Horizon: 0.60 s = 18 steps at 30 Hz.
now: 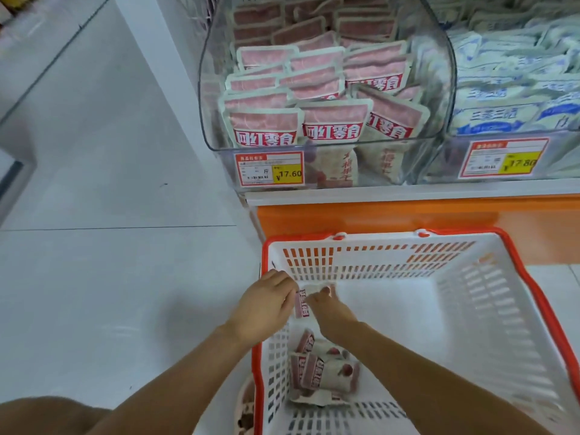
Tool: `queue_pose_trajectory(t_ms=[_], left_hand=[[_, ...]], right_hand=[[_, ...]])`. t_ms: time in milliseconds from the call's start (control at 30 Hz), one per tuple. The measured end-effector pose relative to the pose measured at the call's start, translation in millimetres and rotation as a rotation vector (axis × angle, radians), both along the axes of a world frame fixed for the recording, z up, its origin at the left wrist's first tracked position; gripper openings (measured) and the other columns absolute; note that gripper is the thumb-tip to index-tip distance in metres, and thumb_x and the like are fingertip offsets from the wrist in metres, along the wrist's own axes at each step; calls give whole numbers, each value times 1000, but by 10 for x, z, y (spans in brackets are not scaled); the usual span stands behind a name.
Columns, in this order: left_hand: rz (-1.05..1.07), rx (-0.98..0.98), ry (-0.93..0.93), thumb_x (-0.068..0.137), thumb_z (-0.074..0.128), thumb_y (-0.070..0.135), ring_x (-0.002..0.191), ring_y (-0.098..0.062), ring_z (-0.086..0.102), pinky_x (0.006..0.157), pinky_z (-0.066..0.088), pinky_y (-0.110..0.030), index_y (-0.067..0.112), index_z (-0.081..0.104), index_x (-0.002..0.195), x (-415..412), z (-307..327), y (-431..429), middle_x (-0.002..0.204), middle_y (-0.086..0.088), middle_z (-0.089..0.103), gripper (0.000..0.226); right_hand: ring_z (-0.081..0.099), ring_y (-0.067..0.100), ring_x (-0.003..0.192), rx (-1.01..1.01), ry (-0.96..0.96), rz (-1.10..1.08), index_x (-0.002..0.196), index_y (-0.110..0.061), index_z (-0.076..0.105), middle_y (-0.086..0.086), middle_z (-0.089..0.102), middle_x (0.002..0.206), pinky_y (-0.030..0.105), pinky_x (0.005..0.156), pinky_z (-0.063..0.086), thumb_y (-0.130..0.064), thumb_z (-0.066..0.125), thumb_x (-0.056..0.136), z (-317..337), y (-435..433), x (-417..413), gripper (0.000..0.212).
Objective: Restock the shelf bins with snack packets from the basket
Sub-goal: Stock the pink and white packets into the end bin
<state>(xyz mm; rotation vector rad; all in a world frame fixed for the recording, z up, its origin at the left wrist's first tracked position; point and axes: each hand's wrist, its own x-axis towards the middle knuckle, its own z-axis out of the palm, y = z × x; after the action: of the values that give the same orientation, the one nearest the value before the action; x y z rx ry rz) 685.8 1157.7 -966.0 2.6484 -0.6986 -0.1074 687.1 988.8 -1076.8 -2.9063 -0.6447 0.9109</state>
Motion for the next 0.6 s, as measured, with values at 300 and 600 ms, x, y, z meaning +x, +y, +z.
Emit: queue_pose_trajectory(t_ms=[300,600], left_hand=[[-4,-87,61,90,42,21,82,-12,57,77,46,-21,13,67,83,77,-37,-44,85,3,65,28],[17,-79,45,90,40,25,85,-9,58,78,44,-17,15,69,86,98,-25,-52,88,5,66,31]], right_hand=[[16,33,143,63,-154,13,150,-5,9,14,18,154,41,119,5,2,51,87,-464,-191,-58,76],[49,23,107,151,-11,-396,130,-13,37,8,46,124,29,86,47,-6,43,86,-287,-538,-129,45]])
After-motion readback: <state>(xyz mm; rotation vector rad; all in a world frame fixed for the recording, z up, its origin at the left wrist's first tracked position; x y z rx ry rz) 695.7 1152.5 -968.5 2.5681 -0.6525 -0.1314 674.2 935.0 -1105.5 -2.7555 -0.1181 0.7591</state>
